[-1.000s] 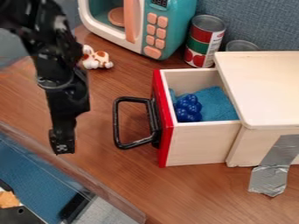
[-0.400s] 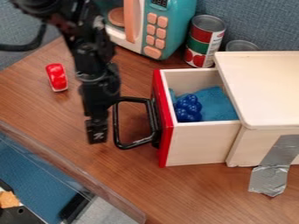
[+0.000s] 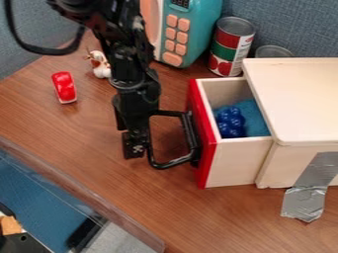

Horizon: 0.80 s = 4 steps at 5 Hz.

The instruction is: Close the drawer

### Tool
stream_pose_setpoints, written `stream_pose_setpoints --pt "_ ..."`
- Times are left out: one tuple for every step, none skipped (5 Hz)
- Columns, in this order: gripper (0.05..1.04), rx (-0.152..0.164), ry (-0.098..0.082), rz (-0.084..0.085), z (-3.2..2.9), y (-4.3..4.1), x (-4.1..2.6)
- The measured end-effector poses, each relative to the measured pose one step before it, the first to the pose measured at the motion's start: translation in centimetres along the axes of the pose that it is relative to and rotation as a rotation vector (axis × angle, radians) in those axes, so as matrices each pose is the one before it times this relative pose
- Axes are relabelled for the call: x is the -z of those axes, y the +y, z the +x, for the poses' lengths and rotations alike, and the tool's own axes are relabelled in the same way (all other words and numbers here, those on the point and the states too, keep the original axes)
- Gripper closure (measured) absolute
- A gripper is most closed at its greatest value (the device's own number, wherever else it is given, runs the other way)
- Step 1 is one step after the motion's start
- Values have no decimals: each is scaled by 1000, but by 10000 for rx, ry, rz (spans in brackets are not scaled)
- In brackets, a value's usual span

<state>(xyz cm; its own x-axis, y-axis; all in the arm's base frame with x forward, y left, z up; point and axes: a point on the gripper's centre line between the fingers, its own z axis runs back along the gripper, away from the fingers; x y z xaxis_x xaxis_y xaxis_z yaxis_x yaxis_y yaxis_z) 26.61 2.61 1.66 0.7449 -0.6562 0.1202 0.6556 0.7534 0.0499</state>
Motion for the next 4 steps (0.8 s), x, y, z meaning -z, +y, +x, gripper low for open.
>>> stream_pose_setpoints --pt "83 -83 29 150 1483 265 1258" --pt "83 22 -232 134 2108 314 230" --pt "83 -229 -195 -65 1776 195 146" --pt "83 -308 -334 -203 1555 152 -571"
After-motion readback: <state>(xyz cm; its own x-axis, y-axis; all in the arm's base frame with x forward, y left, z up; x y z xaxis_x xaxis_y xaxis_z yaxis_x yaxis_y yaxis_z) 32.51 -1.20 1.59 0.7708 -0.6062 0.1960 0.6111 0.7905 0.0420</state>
